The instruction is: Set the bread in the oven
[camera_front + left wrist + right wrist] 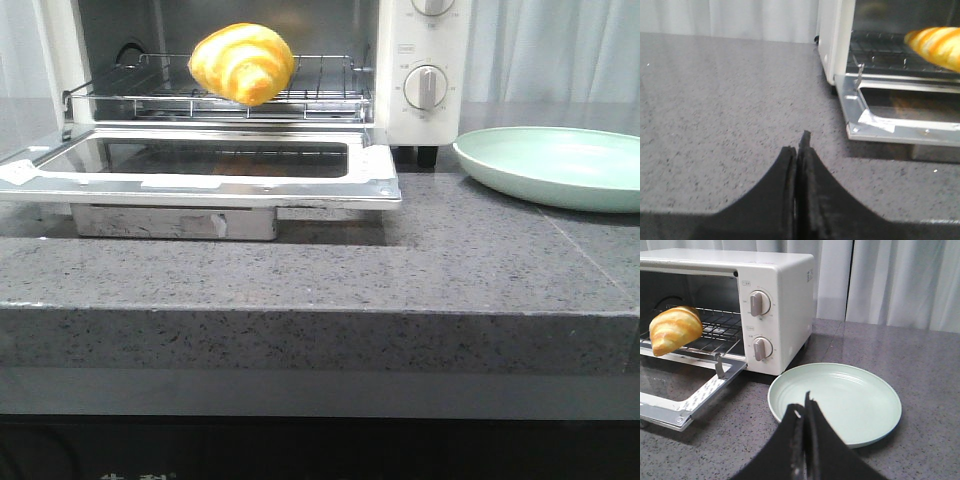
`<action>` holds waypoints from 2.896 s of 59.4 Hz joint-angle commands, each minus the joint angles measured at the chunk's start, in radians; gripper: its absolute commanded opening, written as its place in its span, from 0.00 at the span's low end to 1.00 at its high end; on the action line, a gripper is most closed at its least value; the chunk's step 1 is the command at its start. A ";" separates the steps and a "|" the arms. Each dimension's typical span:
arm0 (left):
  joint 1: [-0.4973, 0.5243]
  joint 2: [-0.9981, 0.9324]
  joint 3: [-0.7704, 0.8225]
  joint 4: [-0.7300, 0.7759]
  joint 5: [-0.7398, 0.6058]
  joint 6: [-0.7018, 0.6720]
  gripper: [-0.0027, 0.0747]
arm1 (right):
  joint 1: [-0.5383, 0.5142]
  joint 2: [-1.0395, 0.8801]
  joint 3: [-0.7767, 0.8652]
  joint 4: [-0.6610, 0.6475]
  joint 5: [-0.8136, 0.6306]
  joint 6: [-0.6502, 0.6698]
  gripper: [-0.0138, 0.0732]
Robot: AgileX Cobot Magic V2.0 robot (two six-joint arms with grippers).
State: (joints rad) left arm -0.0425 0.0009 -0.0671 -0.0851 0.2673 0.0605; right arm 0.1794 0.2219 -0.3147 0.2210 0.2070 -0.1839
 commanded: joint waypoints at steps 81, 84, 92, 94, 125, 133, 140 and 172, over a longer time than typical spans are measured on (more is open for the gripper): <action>0.035 -0.023 0.077 0.033 -0.138 -0.003 0.01 | -0.103 -0.029 0.151 -0.030 -0.234 0.005 0.09; 0.035 -0.023 0.077 0.033 -0.138 -0.003 0.01 | -0.135 -0.054 0.203 -0.030 -0.266 0.005 0.09; 0.035 -0.023 0.077 0.033 -0.138 -0.003 0.01 | -0.171 -0.124 0.320 -0.030 -0.280 0.005 0.09; 0.035 -0.023 0.077 0.033 -0.138 -0.003 0.01 | -0.171 -0.139 0.339 -0.030 -0.280 0.005 0.09; 0.035 -0.023 0.077 0.033 -0.138 -0.003 0.01 | -0.172 -0.254 0.335 -0.030 -0.137 0.005 0.09; 0.035 -0.023 0.077 0.033 -0.138 -0.003 0.01 | -0.172 -0.254 0.335 -0.030 -0.137 0.005 0.09; 0.035 -0.023 0.077 0.033 -0.138 -0.003 0.01 | -0.172 -0.254 0.335 -0.030 -0.137 0.005 0.09; 0.035 -0.023 0.077 0.033 -0.138 -0.003 0.01 | -0.172 -0.254 0.335 -0.030 -0.137 0.005 0.09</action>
State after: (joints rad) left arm -0.0074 -0.0036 0.0030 -0.0513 0.2113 0.0605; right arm 0.0156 -0.0093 0.0273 0.2018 0.1454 -0.1801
